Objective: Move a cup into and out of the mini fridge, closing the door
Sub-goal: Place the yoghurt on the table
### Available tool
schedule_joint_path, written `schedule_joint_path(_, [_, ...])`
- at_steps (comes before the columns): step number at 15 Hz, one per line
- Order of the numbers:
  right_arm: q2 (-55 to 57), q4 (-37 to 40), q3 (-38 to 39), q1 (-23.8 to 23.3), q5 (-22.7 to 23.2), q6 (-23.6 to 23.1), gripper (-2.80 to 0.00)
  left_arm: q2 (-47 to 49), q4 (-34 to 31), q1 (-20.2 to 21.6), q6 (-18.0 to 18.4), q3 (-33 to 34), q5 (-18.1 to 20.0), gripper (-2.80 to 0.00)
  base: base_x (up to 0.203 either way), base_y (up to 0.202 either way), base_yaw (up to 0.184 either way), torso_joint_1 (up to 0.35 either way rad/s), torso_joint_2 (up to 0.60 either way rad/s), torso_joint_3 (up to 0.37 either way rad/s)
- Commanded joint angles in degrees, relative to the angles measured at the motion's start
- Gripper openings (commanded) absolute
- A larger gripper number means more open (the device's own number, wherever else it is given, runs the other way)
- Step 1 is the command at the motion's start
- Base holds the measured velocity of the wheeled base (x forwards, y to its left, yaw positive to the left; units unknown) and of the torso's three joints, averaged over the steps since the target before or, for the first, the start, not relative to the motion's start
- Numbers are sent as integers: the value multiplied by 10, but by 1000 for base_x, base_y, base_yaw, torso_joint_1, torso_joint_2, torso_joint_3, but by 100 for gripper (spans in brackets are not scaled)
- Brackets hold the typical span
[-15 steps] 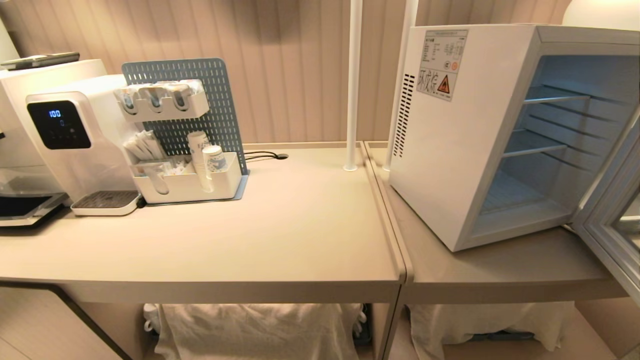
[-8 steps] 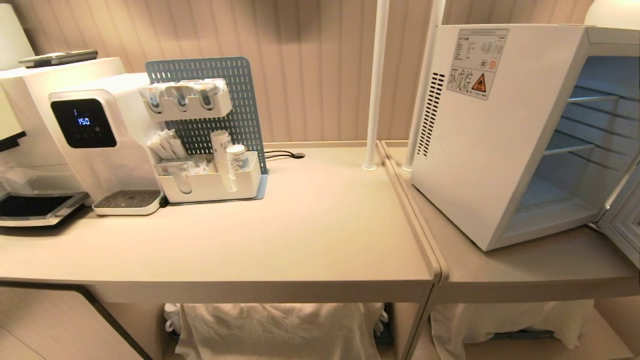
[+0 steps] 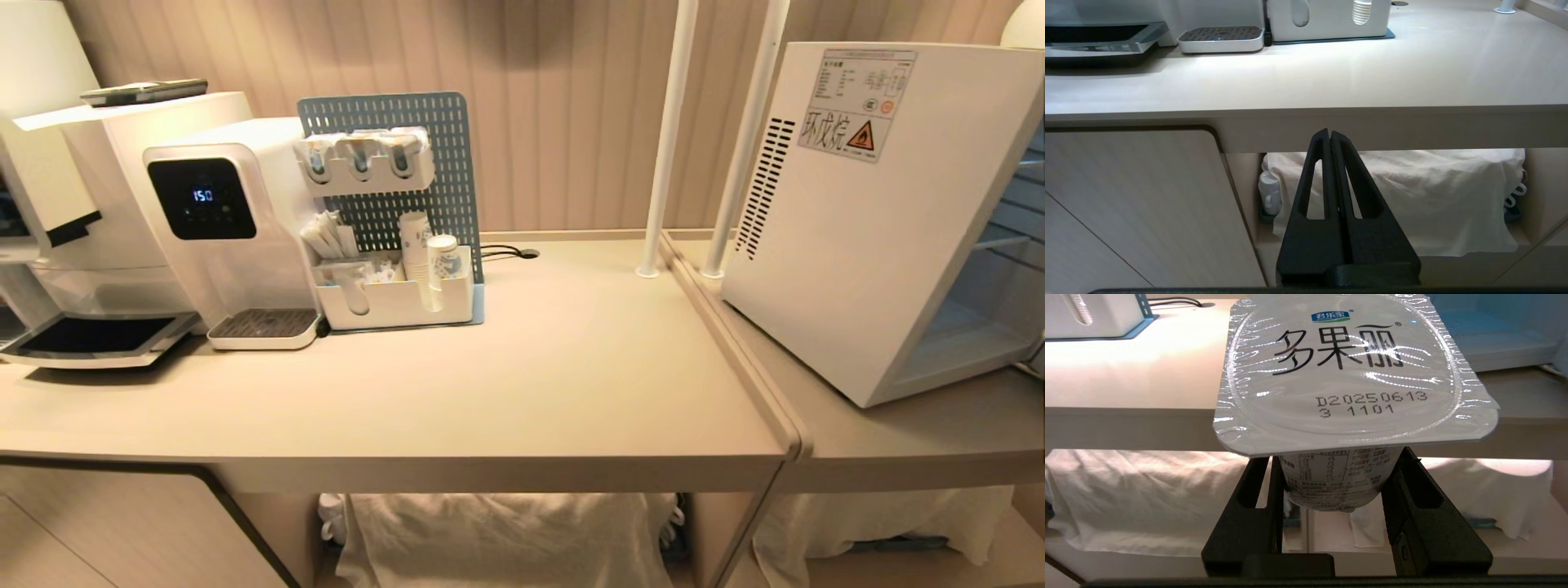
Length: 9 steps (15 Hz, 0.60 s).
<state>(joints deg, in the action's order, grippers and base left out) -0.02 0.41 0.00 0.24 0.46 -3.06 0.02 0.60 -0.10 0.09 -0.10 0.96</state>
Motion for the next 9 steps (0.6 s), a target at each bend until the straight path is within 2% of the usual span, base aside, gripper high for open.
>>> schedule_joint_path(1, [1, -1, 0, 0, 0, 0, -280, 0, 0, 1, 0, 0, 0, -280, 0, 193, 0, -2, 2, 3])
schedule_joint_path(9, [1, -1, 0, 0, 0, 0, -280, 0, 0, 0, -1, 0, 0, -280, 0, 193, 0, 2, 2, 2])
